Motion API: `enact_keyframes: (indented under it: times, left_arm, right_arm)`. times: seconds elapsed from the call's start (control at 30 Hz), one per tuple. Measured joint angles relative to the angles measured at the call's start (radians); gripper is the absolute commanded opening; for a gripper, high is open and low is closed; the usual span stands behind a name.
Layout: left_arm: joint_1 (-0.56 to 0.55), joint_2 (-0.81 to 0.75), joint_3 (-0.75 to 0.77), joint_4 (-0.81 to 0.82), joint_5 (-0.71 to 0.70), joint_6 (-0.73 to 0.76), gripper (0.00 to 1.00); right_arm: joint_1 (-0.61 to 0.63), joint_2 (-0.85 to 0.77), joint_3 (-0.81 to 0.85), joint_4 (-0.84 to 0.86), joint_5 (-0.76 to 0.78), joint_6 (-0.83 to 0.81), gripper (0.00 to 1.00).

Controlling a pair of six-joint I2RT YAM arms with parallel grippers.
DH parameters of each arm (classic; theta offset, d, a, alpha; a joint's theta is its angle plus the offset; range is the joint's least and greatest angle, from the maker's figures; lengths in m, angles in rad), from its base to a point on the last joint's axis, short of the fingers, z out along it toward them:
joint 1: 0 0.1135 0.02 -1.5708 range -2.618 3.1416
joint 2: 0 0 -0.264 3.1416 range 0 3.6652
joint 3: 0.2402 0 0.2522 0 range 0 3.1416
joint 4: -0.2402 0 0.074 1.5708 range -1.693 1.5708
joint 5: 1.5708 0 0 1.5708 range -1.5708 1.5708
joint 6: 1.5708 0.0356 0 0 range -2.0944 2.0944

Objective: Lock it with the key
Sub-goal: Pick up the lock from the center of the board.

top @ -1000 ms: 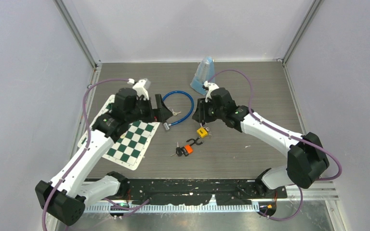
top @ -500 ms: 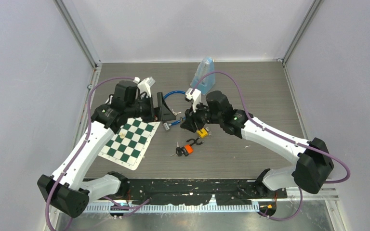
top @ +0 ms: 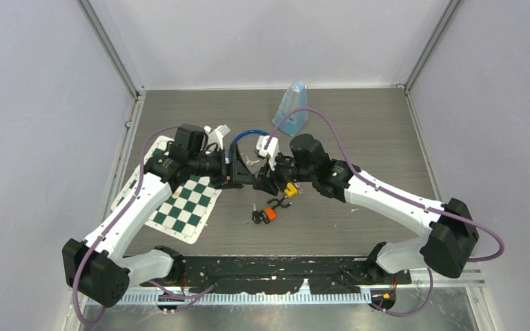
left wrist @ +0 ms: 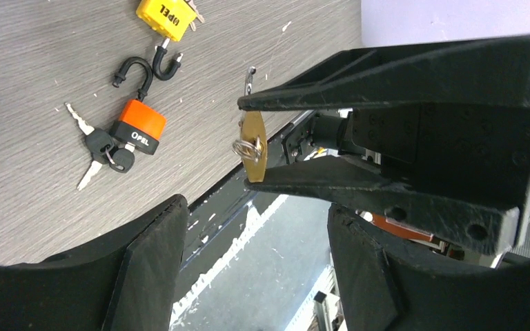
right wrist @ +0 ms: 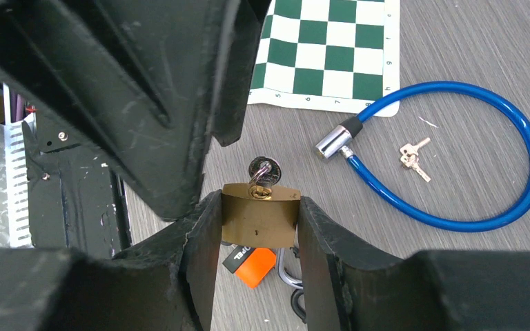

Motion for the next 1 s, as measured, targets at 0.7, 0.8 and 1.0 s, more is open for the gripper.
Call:
enact_keyframes:
  times: [0.7,0.8,1.0]
  left_arm:
    - [0.001,0.036,-0.021,0.112,-0.020,-0.096,0.49]
    - [-0.005,0.043,-0.021,0.106,-0.021,-0.091,0.48]
    - [-0.018,0.045,-0.021,0.084,-0.018,-0.075,0.48]
  right_arm:
    - [0.050,0.001,0.020,-0.031,0.021,-0.029,0.22]
    - [0.051,0.001,0.025,-0.029,0.026,-0.027,0.22]
    - [0.051,0.007,0.060,-0.035,0.048,-0.029,0.22]
